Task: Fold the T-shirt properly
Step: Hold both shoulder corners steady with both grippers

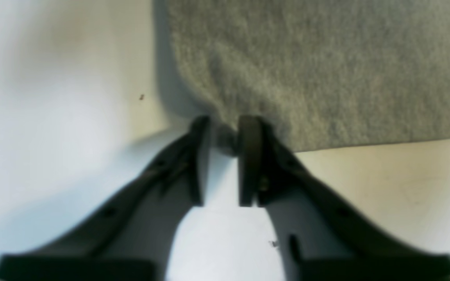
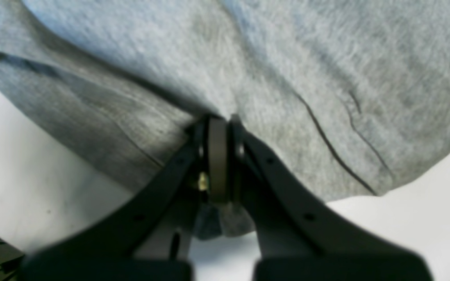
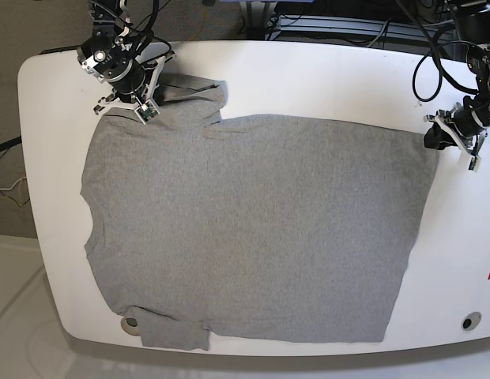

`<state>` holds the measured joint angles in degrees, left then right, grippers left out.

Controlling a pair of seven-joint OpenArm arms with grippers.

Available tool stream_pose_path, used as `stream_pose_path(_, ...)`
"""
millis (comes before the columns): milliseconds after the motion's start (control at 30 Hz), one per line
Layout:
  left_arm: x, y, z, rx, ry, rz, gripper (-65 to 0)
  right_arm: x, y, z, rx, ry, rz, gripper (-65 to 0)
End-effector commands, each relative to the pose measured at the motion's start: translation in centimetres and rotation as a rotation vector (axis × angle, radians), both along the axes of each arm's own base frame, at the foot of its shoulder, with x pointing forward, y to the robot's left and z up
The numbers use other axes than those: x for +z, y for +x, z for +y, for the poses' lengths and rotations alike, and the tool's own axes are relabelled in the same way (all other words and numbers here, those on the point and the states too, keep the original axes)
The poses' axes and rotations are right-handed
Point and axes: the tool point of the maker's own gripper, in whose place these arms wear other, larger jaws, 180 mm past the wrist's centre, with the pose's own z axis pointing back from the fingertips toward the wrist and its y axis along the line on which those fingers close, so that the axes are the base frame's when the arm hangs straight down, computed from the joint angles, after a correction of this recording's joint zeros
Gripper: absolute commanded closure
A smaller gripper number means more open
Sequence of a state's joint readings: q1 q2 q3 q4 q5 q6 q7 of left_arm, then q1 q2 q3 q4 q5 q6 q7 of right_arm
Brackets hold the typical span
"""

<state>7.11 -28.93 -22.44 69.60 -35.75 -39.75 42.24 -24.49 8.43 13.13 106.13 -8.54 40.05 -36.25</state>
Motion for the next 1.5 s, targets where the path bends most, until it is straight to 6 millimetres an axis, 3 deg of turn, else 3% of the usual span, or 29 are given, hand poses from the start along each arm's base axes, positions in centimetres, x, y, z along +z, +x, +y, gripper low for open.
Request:
stream_pose_path(0, 1.6, 1.1, 0.4, -0.005, 0.008, -0.055, -4.8, 0.6, 0.4, -0.3, -0.001, -0.006, -0.019, 0.0)
stream_pose_path(333, 2.0, 1.2, 0.3, -0.013, 0.023, -0.071, -5.1, 0.7, 0.5, -0.3, 0.001, -0.006, -0.022, 0.0)
stream_pose_path(667, 1.1, 0.7, 0.5, 0.000, 0.021, -0.050, -11.2, 0.6, 0.5, -0.3, 0.001, -0.007, -0.022, 0.0)
stream_pose_path(733, 1.1, 0.6, 0.5, -0.003, 0.022, -0.056, -9.9, 0.5, 0.5, -0.3, 0.002, -0.006, -0.020, 0.0)
stream_pose_path(867, 0.9, 0.4, 0.3, -0.008, 0.025, -0.050, 0.0, 0.6, 0.6, -0.4, 0.003, -0.007, -0.023, 0.0)
stream_pose_path(1467, 1.6, 0.8, 1.2, -0.007, 0.047, -0.051, 0.0, 0.7, 0.7, -0.5, -0.002, 0.000, -0.030, 0.0)
